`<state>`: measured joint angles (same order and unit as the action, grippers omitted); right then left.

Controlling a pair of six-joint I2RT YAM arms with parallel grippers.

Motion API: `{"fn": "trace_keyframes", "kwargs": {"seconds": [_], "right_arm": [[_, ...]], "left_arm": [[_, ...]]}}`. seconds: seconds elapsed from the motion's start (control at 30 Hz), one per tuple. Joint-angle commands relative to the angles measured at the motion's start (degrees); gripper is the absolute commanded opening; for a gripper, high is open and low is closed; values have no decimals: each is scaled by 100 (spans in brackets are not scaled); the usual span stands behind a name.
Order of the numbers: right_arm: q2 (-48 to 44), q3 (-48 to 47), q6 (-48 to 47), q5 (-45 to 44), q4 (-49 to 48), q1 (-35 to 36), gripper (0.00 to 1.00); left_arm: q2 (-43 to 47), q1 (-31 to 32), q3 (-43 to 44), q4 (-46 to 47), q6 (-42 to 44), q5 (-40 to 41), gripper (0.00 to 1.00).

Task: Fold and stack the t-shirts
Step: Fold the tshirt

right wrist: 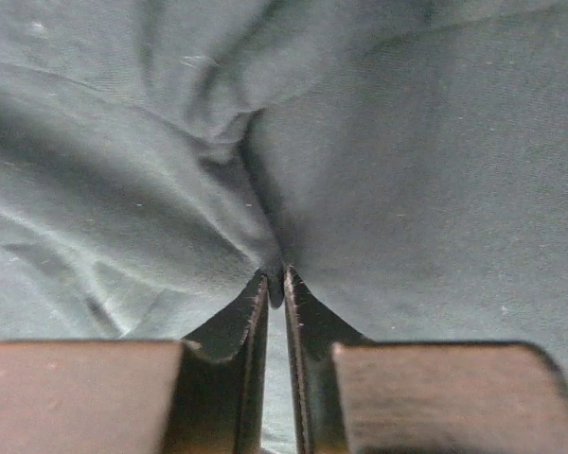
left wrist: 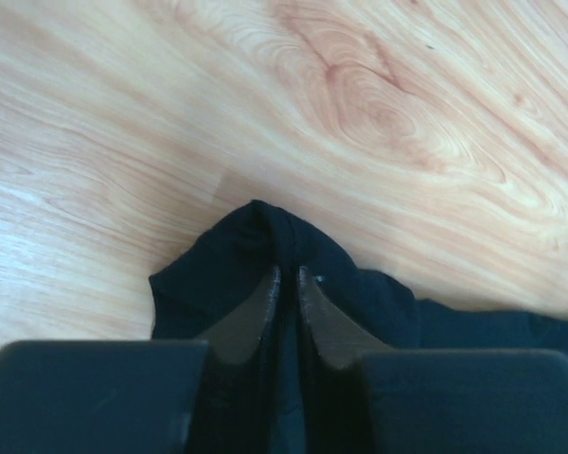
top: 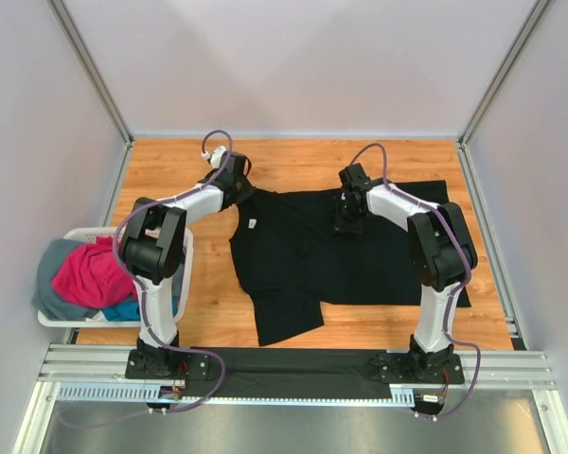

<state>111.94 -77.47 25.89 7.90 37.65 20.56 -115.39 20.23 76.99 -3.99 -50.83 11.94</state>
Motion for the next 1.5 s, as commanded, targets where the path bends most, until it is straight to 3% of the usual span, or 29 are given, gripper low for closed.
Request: {"fn": "trace_keyframes", "kwargs": {"seconds": [0.0, 0.13, 0.27, 0.47, 0.7, 1.17, 1.47], "right_arm": [[-14, -251, -242, -192, 181, -43, 16], [-137, -338, -286, -228, 243, -139, 32], [-295, -654, -365, -245, 506, -297, 36], [-603, -1111, -418, -254, 639, -719, 38], [-410, -1464, -146, -105, 287, -1089, 36], [-585, -1007, 4, 159, -21, -1537, 36], [-594, -709, 171, 405, -275, -1572, 34]], "left_arm": [[587, -45, 53, -215, 319, -262, 27], [1026, 86, -245, -471, 179, -755, 45], [1650, 472, -711, -717, -286, -808, 52], [2240, 1553, -1388, -673, -1165, -642, 50], [1661, 2555, -1002, -1358, -1974, 140, 49], [800, 2802, -466, -1895, -2537, 256, 47], [606, 2837, -422, -1746, -2537, 256, 31]]}}
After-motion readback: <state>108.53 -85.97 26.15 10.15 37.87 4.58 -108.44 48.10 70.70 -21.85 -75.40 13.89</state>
